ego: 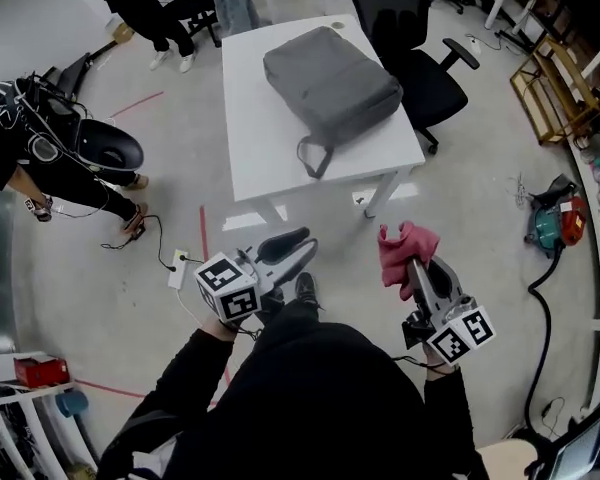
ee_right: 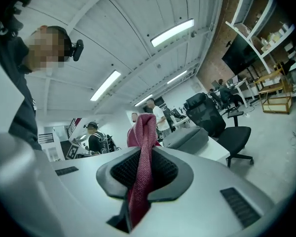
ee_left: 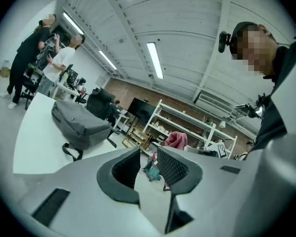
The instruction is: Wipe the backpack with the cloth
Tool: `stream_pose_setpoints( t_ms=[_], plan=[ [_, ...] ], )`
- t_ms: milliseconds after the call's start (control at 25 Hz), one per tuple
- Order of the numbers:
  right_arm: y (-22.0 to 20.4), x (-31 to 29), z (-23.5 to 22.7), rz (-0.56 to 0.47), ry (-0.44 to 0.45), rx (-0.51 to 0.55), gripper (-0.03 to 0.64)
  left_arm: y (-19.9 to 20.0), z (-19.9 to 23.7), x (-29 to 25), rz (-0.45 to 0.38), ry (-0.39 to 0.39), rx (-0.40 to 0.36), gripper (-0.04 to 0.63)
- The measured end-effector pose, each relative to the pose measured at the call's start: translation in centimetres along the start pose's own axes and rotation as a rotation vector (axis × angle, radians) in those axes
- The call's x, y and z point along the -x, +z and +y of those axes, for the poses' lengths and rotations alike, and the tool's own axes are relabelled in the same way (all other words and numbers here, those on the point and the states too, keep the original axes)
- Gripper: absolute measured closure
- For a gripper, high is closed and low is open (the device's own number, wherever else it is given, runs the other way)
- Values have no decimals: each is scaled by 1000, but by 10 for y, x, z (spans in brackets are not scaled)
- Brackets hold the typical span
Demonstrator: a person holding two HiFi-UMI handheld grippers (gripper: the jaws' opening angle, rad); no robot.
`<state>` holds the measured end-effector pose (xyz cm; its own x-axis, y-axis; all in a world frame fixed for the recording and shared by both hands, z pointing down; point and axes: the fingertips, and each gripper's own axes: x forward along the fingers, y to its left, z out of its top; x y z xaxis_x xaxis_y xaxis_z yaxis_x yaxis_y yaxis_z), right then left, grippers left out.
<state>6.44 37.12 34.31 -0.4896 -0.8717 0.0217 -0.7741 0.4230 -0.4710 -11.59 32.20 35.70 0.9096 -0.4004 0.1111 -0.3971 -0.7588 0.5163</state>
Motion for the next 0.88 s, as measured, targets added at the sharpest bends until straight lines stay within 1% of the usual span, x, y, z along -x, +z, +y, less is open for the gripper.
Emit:
stream_pose_setpoints(
  t_ms=[120, 200, 280, 360, 440, 560, 640, 760, 800, 880],
  plan=[
    [0, -49, -16, 33, -40, 2, 560, 6, 48, 0, 21, 36, -6, 477],
    [-4, -83, -26, 70, -57, 24, 560, 14, 79, -4, 32, 52, -18, 477],
    [-9, -114, -37, 114, -80, 54, 560, 27, 108, -12, 30, 57, -16, 477],
    [-13, -142, -47, 146, -106, 63, 560, 39, 135, -21, 21, 54, -2, 477],
    [-13, -166, -58, 160, -134, 44, 560, 50, 158, -30, 22, 61, -2, 477],
    [-8, -192, -83, 157, -177, -5, 560, 60, 184, -46, 40, 89, -22, 477],
    [-5, -203, -109, 163, -206, -25, 560, 64, 198, -60, 56, 118, -42, 477],
    [3, -217, -169, 182, -251, -25, 560, 68, 219, -88, 79, 186, -78, 477],
    [8, -222, -193, 186, -265, -17, 560, 70, 227, -98, 82, 211, -76, 477],
    [21, -233, -243, 194, -289, 7, 560, 74, 243, -118, 80, 260, -42, 476]
  ],
)
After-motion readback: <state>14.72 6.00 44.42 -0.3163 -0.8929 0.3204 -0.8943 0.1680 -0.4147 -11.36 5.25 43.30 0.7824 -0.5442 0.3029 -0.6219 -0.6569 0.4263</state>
